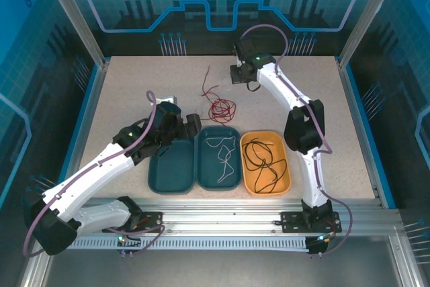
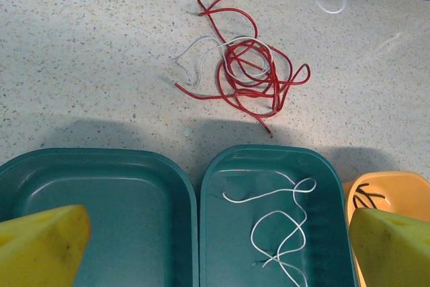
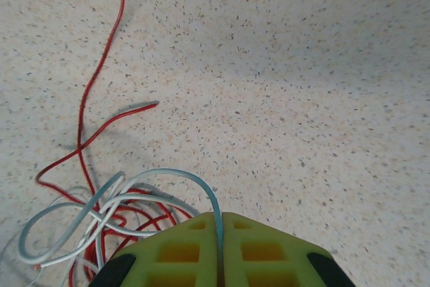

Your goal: Untangle the cables

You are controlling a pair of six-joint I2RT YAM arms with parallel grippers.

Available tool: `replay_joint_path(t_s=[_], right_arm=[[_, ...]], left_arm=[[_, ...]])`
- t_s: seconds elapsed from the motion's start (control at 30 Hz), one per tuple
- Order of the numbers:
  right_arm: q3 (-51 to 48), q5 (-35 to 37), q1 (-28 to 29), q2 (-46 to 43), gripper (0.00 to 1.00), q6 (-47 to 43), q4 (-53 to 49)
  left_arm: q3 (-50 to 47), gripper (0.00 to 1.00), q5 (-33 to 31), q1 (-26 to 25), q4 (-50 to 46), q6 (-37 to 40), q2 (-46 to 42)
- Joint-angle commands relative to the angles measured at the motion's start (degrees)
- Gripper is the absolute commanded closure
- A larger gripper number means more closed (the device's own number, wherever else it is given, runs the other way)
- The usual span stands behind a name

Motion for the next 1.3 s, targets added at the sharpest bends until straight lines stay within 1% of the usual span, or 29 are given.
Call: replay_joint_path(t_s=[0.0,0.2,0.3,0.37,0.4,0.5,0.6,0.77,0.87,0.97,1.07,1.27], right_arm=[[-5.1,0.8,1.3,-6.8,0.9,-1.5,4.3],[-17.7,0.6,2.9,-16.9,0.88,-2.6,11.0],[-23.2,-1.8,3.3,-21.5,0.88,-2.2,13.0],[-26.2,-3.7,3.8,-24.3,0.88,-1.5,13.3],[-27.5,-4.2,4.0,-25.3,0.87,-1.2,13.2],[-30.9,-6.7,5.2,-29.0,0.87,0.2,12.2],[-33.2,-7.7,6.6,-32.1,0.86,1.6,9.9],[-35.7,-10.6,8.6,-35.8,0.84,4.1,6.4],[-36.8,-12.2,9.1,-37.4,0.84,6.0,5.3],[-38.6,-14.8,9.2,-38.6,0.86,7.5,6.6],[-39.2,-15.7,9.2,-38.8,0.89,8.3,6.8],[-38.8,-16.0,9.3,-38.3,0.89,8.7,6.5]], left_arm=[[-0.9,0.01,0.6,0.7,0.3,-0.9,-0.9],[-1.8,0.01,2.9,1.6,2.2,-1.6,-1.0],[-2.3,0.01,5.7,2.2,4.8,-1.7,-0.9],[-2.8,0.01,8.9,3.0,8.2,-2.2,-1.0],[-3.2,0.02,10.7,3.6,10.0,-2.3,-1.0],[-4.1,0.12,17.3,5.7,17.3,-2.4,-0.4],[-2.7,0.19,22.1,7.4,21.7,-1.0,2.2],[4.3,0.32,27.3,7.6,22.2,4.7,9.8],[7.8,0.37,29.4,7.5,21.9,7.9,13.7],[10.4,0.4,31.0,7.6,21.5,10.1,16.3],[11.7,0.43,32.8,7.5,21.2,11.2,17.5],[10.2,0.44,35.0,7.2,21.6,12.9,16.9]])
